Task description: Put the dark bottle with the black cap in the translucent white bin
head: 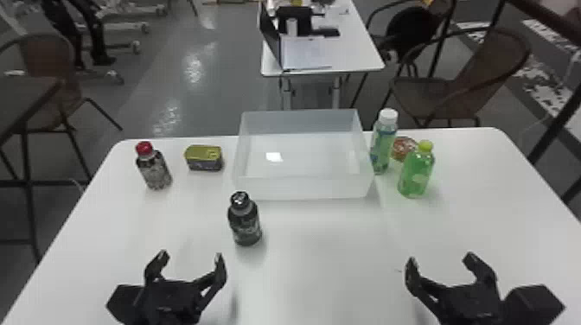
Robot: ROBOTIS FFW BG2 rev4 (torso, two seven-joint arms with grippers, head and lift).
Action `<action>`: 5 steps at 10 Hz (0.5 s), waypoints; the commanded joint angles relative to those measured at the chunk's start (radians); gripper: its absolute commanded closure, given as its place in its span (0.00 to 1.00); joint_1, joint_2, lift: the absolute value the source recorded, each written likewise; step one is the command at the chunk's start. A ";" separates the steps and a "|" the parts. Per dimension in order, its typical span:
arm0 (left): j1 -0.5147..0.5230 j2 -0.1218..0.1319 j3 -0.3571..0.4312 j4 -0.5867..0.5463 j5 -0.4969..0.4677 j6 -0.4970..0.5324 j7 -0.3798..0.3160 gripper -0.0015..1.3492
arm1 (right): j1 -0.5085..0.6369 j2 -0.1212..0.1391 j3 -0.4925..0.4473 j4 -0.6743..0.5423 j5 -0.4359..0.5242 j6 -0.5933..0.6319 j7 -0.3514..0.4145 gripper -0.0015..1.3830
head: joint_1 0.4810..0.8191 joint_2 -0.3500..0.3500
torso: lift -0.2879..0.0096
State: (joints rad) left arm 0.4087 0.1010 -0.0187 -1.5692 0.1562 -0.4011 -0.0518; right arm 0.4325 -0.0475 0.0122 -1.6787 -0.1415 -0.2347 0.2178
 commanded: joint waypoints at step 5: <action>-0.004 -0.009 0.006 0.006 -0.007 0.001 -0.013 0.08 | 0.000 0.002 0.000 0.001 0.000 0.000 0.000 0.07 | 0.63 0.59 | 0.65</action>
State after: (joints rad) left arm 0.4047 0.0933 -0.0129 -1.5644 0.1495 -0.4001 -0.0661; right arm 0.4327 -0.0461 0.0122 -1.6773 -0.1411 -0.2347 0.2178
